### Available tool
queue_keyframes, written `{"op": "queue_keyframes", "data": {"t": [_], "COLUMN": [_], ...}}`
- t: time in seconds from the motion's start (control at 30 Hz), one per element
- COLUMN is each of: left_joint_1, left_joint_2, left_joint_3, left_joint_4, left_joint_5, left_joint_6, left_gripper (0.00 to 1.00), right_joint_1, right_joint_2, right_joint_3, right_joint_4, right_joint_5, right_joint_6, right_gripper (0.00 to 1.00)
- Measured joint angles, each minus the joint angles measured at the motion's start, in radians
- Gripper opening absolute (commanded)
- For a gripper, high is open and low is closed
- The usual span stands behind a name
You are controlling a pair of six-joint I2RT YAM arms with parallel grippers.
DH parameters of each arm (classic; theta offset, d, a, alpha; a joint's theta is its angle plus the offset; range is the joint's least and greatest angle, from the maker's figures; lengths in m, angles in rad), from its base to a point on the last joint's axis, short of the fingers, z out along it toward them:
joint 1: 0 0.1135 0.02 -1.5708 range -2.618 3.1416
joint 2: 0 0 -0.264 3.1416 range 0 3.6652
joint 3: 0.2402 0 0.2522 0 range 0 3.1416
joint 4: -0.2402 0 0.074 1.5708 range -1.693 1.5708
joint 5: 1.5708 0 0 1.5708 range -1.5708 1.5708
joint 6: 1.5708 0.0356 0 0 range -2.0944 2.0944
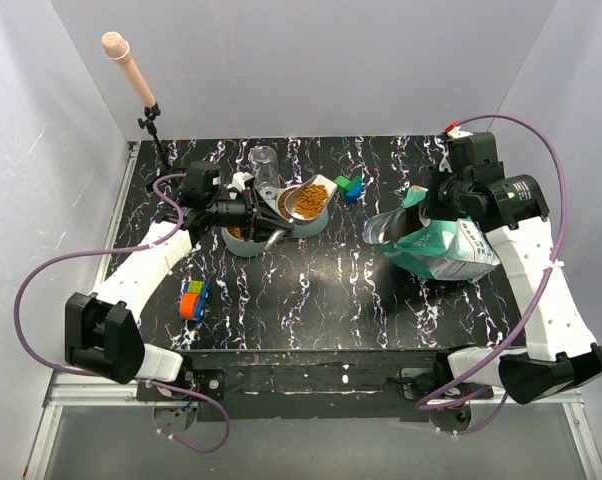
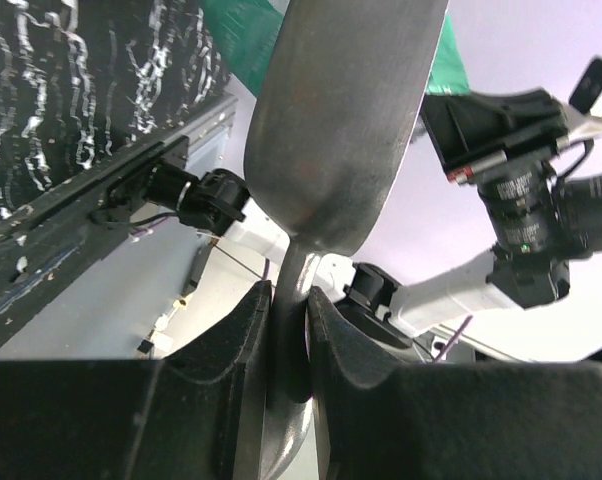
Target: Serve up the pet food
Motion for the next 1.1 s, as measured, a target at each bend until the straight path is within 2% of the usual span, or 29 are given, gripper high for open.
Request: {"op": "queue_keyframes", "data": {"t": [0.33,0.63,0.9,1.1], "left_joint_1": [0.043,0.056,0.079,0.080], "left_joint_2": [0.068,0.238,0.332,0.440], "left_joint_3": [-0.026,0.023,0.108,0.262], "left_joint_4": [-0.079,-0.177,-0.250,-0.384], "left_joint_5": [-0.091,-0.172,-0.206,-0.225], "left_joint_6": [0.086,0.127,0.135,0.179], "left_gripper": [0.00,0.00,0.00,0.00], "right_joint_1": [-0.004,-0.004,-0.005,-0.005], "right_joint_2": [-0.058,-0.119,-0.212,-0.253], "right_joint_3": [-0.069,-0.154,-0.258,-0.301], "right_joint_4": [0.005,0.041,0.057,0.067], "right_joint_5": [-0.040,-0.077,-0.101,-0.106], "right_joint_6": [0.004,0.011,0.030,0.035], "right_gripper": [0.01,0.01,0.01,0.01]}}
